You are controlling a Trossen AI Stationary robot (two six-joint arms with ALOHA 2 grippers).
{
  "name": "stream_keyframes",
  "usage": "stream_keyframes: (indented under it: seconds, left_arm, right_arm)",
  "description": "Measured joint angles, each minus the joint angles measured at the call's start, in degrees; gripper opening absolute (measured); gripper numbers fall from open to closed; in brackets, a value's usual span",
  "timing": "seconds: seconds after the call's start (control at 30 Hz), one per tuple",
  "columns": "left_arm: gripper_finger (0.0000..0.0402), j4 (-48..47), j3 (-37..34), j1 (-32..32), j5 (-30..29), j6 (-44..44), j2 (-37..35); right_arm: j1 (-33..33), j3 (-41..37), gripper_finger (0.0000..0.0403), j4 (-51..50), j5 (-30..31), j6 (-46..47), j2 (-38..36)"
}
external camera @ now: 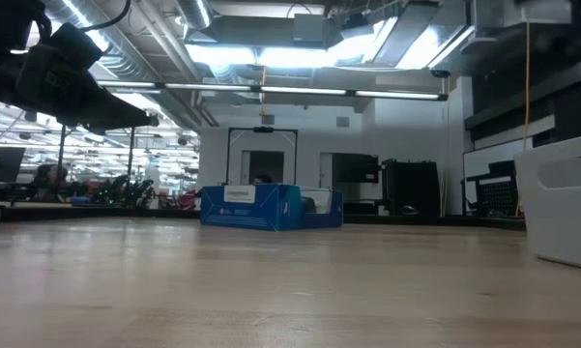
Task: Pick and place USB-C Cables
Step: Return to Home Position
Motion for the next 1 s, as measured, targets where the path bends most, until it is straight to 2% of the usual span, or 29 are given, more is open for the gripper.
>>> stream_keyframes:
  seconds: [0.07,0.13,0.23,0.27,0.33,0.4,0.5,0.67,0.8,1.0]
  left_arm:
    - [0.0102,0.0,0.0,0.0,0.0,0.0,0.0]
    - [0.0102,0.0,0.0,0.0,0.0,0.0,0.0]
    - [0.0102,0.0,0.0,0.0,0.0,0.0,0.0]
    - [0.0102,0.0,0.0,0.0,0.0,0.0,0.0]
    - [0.0102,0.0,0.0,0.0,0.0,0.0,0.0]
    - [0.0102,0.0,0.0,0.0,0.0,0.0,0.0]
    - [0.0102,0.0,0.0,0.0,0.0,0.0,0.0]
    - [0.0102,0.0,0.0,0.0,0.0,0.0,0.0]
    - [0.0102,0.0,0.0,0.0,0.0,0.0,0.0]
    - [0.0102,0.0,0.0,0.0,0.0,0.0,0.0]
  right_arm:
    - [0.0,2.7,0.0012,0.6,5.0,-4.3,0.0]
    - [0.0,5.3,0.0018,1.2,5.9,-7.3,0.0]
    - [1.1,6.8,0.002,4.8,9.8,-5.5,-0.3]
    - [1.8,6.5,0.002,6.2,13.1,-5.8,-0.4]
    - [3.3,3.9,0.002,10.0,20.4,-14.1,-0.7]
    - [4.2,-0.5,0.002,16.3,24.2,-21.4,-3.4]
    - [2.8,-9.2,0.002,27.1,21.9,-26.8,-12.8]
    - [-2.9,-21.2,0.002,38.5,17.4,-34.6,-30.1]
    - [-7.0,-30.3,0.0021,44.9,11.7,-37.6,-42.1]
    - [-11.6,-41.8,0.0021,53.4,5.3,-42.6,-56.0]
